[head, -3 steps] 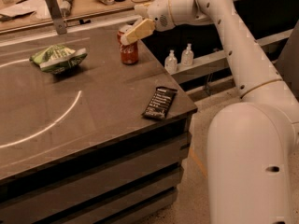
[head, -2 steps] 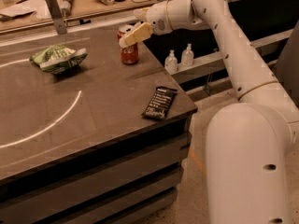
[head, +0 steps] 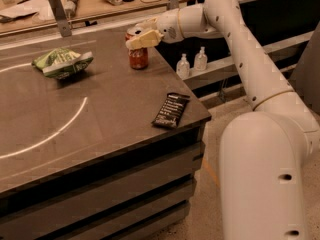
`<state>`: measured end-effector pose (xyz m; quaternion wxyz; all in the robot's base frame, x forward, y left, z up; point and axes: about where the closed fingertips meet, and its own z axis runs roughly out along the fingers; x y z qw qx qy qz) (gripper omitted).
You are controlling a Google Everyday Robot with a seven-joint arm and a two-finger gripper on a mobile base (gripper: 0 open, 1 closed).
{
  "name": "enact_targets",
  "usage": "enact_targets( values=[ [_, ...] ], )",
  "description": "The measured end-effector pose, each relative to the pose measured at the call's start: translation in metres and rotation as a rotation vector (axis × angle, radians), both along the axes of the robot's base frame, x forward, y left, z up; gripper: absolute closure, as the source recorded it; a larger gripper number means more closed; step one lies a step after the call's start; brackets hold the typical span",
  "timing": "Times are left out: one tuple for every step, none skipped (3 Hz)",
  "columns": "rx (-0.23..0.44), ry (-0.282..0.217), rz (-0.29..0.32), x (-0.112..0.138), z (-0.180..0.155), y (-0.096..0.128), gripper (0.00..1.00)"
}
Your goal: Move coke can near rxbar chocolate
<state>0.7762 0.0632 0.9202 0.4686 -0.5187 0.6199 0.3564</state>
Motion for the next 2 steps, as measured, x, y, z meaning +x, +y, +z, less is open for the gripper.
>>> enact_targets(
  values=[
    [0.019,0.022,0.026,-0.003,-0.004,-0.001,0.62],
    [0.028,0.015,0.079,-0.020,0.013,-0.015,0.85]
  ],
)
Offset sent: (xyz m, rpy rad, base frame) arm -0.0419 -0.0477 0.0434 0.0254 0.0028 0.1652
